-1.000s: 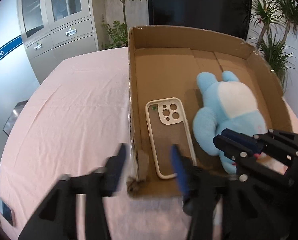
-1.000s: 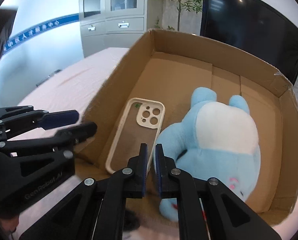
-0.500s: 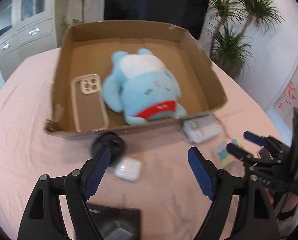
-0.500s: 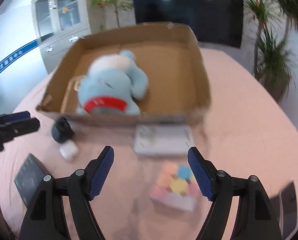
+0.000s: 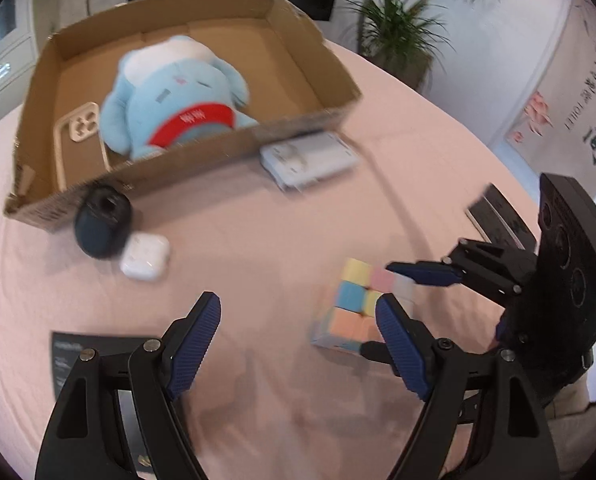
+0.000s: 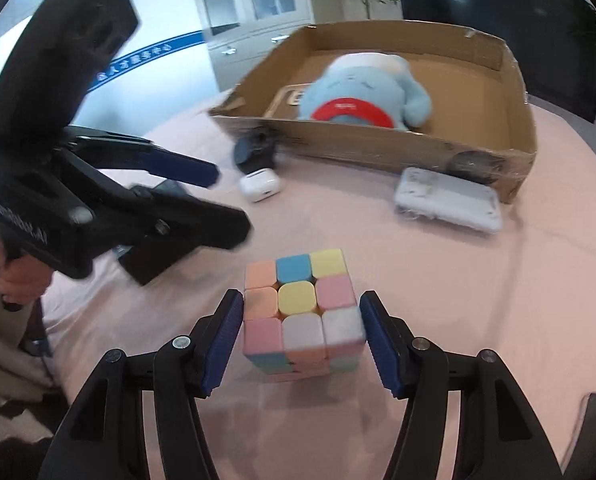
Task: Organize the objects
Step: 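Move the right gripper to the pastel Rubik's cube and grasp it, then lift the cube with the right gripper and release it inside the box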
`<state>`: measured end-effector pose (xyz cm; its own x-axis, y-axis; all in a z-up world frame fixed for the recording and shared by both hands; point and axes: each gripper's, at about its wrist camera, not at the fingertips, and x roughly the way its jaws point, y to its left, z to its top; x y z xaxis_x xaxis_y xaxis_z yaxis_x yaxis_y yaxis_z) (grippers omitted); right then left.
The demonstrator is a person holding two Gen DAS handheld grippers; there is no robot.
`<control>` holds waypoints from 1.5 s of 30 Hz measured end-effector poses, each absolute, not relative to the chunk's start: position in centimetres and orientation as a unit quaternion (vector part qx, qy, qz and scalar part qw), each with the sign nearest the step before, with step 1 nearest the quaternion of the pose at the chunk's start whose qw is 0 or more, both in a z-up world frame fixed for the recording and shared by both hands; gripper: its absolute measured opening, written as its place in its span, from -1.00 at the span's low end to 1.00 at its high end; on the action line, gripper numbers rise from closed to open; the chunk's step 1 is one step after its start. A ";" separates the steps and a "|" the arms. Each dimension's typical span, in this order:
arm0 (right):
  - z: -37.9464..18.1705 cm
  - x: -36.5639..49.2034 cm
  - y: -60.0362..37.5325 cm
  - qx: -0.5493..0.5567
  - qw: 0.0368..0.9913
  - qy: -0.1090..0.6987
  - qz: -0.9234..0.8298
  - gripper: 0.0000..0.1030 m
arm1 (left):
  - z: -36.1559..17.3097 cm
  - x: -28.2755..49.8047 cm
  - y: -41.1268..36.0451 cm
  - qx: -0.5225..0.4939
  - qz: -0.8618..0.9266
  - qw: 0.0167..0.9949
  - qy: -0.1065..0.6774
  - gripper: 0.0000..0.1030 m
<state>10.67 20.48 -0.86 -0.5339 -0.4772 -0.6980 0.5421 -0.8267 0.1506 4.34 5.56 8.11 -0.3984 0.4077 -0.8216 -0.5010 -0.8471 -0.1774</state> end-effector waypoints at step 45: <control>-0.4 12.0 19.4 0.360 0.258 0.047 -0.895 0.11 | 7.0 3.2 7.0 -0.502 0.799 0.332 0.008 0.16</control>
<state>11.96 19.41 -0.43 -0.6067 -0.4289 -0.6693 0.4964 -0.8620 0.1024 3.18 7.04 7.00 -0.2758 0.5219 -0.8072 -0.5374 -0.7800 -0.3207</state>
